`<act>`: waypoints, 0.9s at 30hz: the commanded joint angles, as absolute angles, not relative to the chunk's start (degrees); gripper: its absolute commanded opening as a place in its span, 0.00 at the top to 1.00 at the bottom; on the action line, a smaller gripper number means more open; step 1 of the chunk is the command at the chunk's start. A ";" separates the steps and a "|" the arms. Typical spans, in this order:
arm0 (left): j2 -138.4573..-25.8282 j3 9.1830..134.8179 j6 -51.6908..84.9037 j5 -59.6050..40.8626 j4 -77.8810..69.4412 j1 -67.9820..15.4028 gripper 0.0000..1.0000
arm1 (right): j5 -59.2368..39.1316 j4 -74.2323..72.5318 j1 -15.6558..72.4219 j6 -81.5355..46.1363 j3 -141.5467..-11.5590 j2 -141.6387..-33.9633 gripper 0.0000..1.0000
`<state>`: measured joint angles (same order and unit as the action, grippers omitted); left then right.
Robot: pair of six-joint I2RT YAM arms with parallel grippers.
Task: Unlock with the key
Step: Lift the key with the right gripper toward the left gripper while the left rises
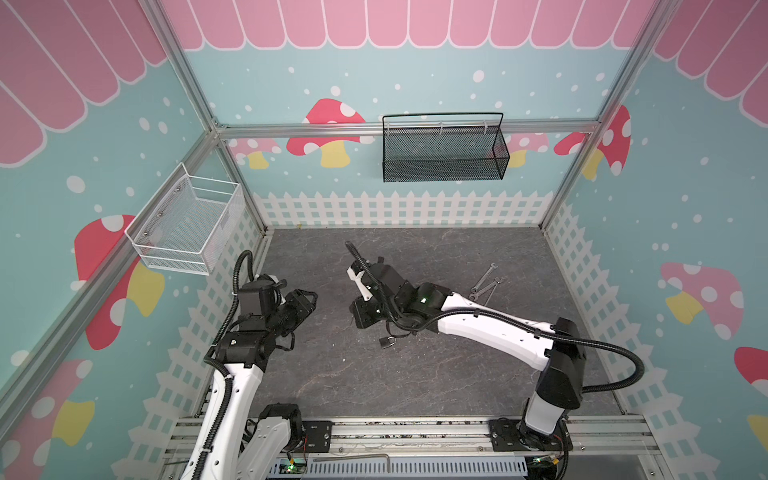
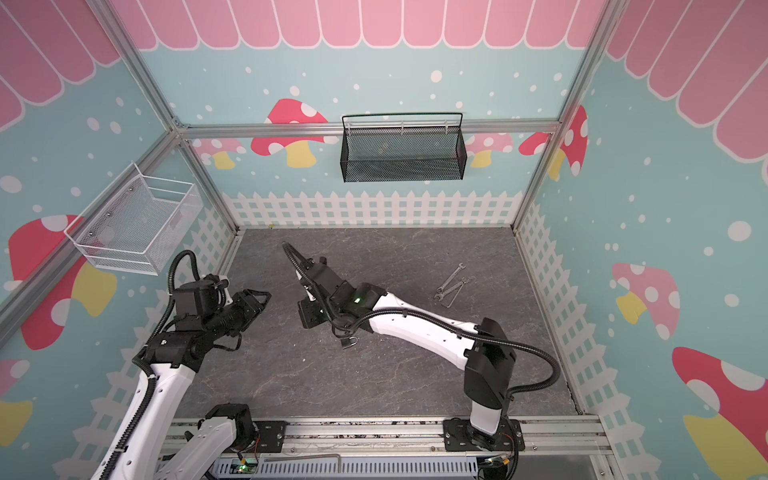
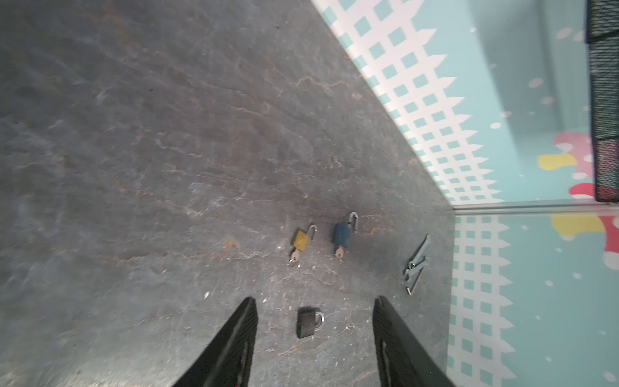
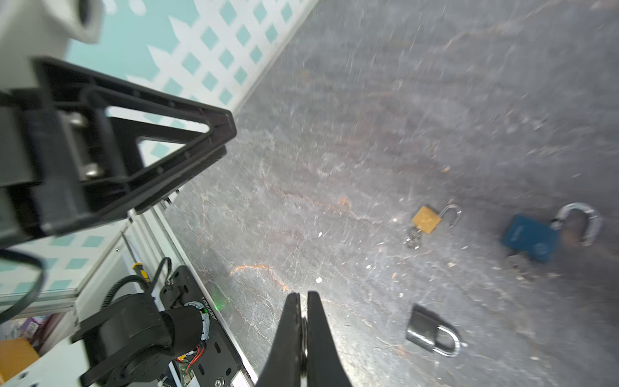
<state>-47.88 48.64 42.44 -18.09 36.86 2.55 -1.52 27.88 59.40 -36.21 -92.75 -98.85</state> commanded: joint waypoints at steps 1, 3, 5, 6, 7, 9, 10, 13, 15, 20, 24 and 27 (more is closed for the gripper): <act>-48.93 49.88 41.46 -24.08 27.91 2.15 0.45 | -4.67 31.54 55.35 -32.35 -91.32 -94.91 1.00; -49.21 49.41 41.16 -24.83 23.55 0.81 0.45 | -6.83 33.46 52.35 -31.51 -91.36 -93.21 1.00; -49.38 48.84 40.53 -24.63 19.23 -1.73 0.46 | -7.32 35.30 50.22 -30.07 -91.55 -91.55 1.00; -49.61 48.63 39.79 -24.06 16.93 -3.52 0.46 | -6.88 36.64 49.11 -29.32 -91.90 -90.83 1.00; -49.82 48.37 38.85 -23.41 14.84 -5.72 0.46 | -6.37 37.93 48.31 -28.81 -92.25 -90.18 1.00; -50.33 47.58 37.24 -22.15 10.47 -9.52 0.47 | -5.93 40.34 46.78 -28.05 -93.26 -89.26 1.00; -50.49 46.78 36.22 -21.35 7.86 -11.72 0.47 | -6.07 41.51 45.98 -27.90 -93.87 -88.71 1.00; -50.96 44.42 33.50 -18.34 0.06 -18.12 0.52 | -7.61 43.81 43.71 -27.77 -95.26 -87.47 1.00; -51.44 42.59 30.97 -15.89 -5.57 -22.89 0.53 | -8.71 45.40 42.38 -27.71 -96.34 -87.19 1.00; -54.25 37.13 25.23 -13.17 -21.86 -31.94 0.53 | -10.95 48.37 39.98 -27.41 -98.67 -86.75 1.00; -58.00 35.48 18.45 -8.68 -28.93 -38.15 0.54 | -11.96 49.77 39.02 -27.40 -100.36 -86.00 1.00; -60.93 34.72 12.84 -5.09 -34.31 -42.86 0.55 | -11.65 49.73 38.94 -27.59 -100.61 -84.94 1.00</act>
